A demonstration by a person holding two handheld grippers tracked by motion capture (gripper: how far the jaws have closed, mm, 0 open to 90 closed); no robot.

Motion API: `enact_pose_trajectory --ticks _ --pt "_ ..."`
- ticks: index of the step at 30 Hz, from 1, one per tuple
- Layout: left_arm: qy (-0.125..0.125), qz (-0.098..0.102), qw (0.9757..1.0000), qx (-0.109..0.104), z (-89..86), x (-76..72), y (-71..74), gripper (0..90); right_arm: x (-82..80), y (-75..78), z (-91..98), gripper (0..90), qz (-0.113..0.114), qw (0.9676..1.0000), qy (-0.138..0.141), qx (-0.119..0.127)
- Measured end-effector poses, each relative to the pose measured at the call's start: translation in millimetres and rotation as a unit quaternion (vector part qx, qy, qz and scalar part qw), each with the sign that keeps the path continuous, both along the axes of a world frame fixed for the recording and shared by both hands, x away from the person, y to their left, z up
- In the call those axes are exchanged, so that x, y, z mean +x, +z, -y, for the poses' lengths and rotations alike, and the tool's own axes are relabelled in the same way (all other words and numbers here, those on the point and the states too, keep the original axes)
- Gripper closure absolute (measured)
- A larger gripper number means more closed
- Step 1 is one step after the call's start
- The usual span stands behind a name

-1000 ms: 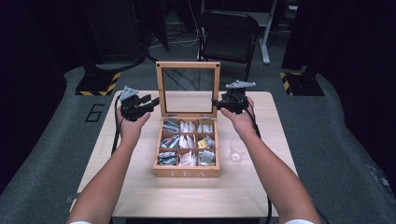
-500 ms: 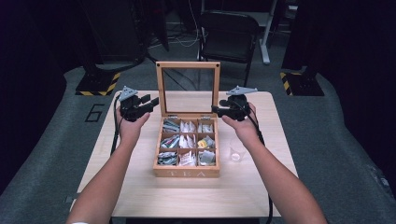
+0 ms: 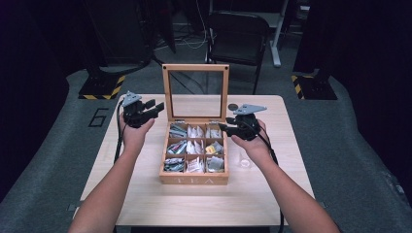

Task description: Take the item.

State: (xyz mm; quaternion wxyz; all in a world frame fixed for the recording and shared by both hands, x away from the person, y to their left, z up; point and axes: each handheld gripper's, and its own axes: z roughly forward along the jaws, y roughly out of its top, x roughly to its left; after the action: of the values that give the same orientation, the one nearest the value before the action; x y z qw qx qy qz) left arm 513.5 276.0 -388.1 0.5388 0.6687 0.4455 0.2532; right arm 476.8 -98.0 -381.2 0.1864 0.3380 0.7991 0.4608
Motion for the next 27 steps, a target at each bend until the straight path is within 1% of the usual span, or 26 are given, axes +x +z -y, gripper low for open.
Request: enact_pose_trajectory --ticks 1,3,5,8,12,13,14,19,24,27 --pt "0.003 -0.002 1.0000 -0.001 -1.7 -0.2 -0.4 52.8 -4.2 -2.7 -0.6 58.8 0.003 1.0000 0.006 -0.006" --pt "0.003 -0.003 1.0000 -0.001 -2.8 -0.5 0.0 52.8 -8.0 -5.3 -1.4 59.1 0.004 0.9999 0.013 -0.009" --pt "0.005 -0.001 1.0000 -0.002 -2.9 -0.5 0.1 52.8 -10.2 -6.5 -1.9 59.2 0.001 0.9999 0.014 -0.008" --pt "0.005 -0.001 1.0000 -0.001 -3.6 -1.2 1.0 52.8 -16.4 -11.1 -3.4 59.5 0.000 0.9997 0.024 -0.007" --pt "0.004 0.000 1.0000 -0.002 -3.6 -2.1 1.6 52.8 -22.1 -15.0 -4.8 59.5 -0.009 0.9996 0.026 0.002" --pt "0.003 0.000 1.0000 0.000 -3.8 -2.5 2.0 52.9 -23.1 -15.9 -5.0 59.5 -0.007 0.9995 0.030 0.003" --pt "0.004 0.000 1.0000 -0.001 -3.6 -3.0 2.2 52.9 -24.7 -16.5 -5.3 59.5 -0.010 0.9995 0.030 0.003" --pt "0.004 0.002 1.0000 -0.002 -3.6 -3.5 2.9 52.9 -32.0 -19.7 -6.3 59.6 -0.010 0.9993 0.035 0.005" --pt "0.005 0.001 1.0000 -0.001 -3.9 -4.8 3.2 52.8 -39.6 -24.7 -5.8 59.6 -0.003 0.9993 0.038 0.000" --pt "0.005 0.000 1.0000 0.000 -4.4 -5.1 3.0 52.8 -43.0 -29.5 -4.8 60.0 -0.006 0.9992 0.040 0.003"
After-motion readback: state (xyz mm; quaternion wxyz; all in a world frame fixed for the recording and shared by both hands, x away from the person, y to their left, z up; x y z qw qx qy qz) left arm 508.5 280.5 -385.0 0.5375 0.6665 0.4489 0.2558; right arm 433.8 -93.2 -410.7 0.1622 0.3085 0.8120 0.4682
